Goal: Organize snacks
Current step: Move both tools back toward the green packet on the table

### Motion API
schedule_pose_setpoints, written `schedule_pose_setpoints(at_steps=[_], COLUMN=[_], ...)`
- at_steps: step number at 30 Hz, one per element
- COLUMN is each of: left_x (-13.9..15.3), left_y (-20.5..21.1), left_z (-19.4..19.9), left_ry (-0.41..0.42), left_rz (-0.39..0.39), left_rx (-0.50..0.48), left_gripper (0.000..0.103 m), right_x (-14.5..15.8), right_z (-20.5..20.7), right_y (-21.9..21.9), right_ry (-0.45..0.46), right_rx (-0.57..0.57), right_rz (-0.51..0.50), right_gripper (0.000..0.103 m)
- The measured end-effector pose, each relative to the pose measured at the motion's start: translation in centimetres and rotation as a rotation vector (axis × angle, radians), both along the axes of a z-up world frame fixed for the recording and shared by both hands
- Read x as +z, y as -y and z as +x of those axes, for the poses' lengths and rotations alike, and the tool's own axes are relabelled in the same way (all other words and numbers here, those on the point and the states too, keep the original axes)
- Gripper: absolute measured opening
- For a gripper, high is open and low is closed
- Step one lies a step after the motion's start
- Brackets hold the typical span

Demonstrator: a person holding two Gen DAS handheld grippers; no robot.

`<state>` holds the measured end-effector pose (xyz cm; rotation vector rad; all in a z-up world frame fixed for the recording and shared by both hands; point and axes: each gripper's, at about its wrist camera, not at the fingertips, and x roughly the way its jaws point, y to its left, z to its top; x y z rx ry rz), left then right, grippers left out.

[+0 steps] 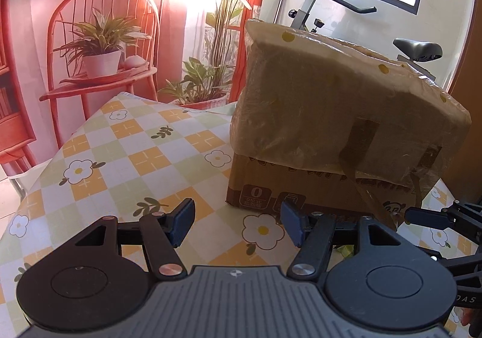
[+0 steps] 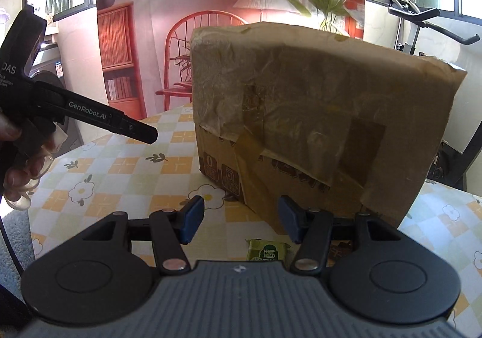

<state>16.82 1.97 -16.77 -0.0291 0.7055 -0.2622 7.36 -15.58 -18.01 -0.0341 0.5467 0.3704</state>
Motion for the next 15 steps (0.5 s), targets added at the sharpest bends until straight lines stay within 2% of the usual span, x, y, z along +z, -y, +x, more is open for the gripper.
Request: schedule_pose_setpoints(at_steps=[15], left_x=[-1.9], left_y=[1.8], left_z=[0.5], left_ry=[-0.036], left_rz=[0.028], left_rx=[-0.022], left_gripper=[0.066], right_x=[-3.0], right_z=[-0.4], right_y=[1.8], right_ry=[-0.071], right_rx=[-0.034], right_rz=[-0.001], right_gripper=[0.058])
